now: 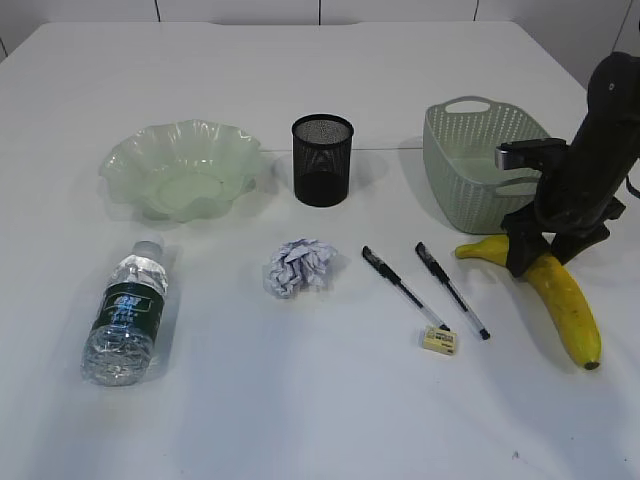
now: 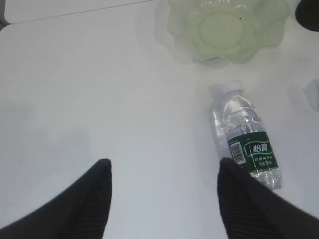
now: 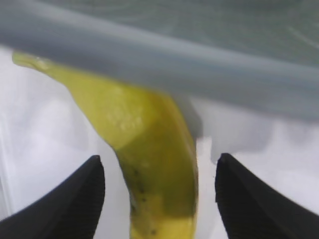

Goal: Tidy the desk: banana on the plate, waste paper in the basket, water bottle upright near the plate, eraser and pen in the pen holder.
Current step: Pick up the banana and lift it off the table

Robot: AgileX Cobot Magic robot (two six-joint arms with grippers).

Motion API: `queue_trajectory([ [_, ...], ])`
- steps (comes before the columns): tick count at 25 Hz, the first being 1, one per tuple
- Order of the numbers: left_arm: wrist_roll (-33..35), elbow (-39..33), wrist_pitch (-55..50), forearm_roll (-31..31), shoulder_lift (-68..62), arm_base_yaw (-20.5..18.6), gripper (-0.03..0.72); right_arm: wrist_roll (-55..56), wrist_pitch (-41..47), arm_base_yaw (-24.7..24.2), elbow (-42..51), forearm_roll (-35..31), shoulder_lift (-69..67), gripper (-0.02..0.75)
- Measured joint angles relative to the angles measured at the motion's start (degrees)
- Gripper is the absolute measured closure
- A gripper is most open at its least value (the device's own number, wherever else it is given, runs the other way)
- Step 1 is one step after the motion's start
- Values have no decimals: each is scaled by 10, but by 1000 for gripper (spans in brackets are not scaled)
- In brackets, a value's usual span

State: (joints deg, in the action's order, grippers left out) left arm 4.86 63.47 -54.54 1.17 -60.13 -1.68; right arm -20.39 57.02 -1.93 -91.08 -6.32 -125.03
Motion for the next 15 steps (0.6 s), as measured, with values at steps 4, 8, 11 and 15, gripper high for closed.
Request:
queue_trajectory([
  [4, 0, 0, 0, 0, 0, 0, 218, 0, -1, 0, 0, 1, 0, 237],
  [8, 0, 0, 0, 0, 0, 0, 219, 0, -1, 0, 0, 1, 0, 330],
  [11, 0, 0, 0, 0, 0, 0, 221, 0, -1, 0, 0, 3, 0, 408],
  [15, 0, 0, 0, 0, 0, 0, 222, 0, -1, 0, 0, 19, 0, 438],
])
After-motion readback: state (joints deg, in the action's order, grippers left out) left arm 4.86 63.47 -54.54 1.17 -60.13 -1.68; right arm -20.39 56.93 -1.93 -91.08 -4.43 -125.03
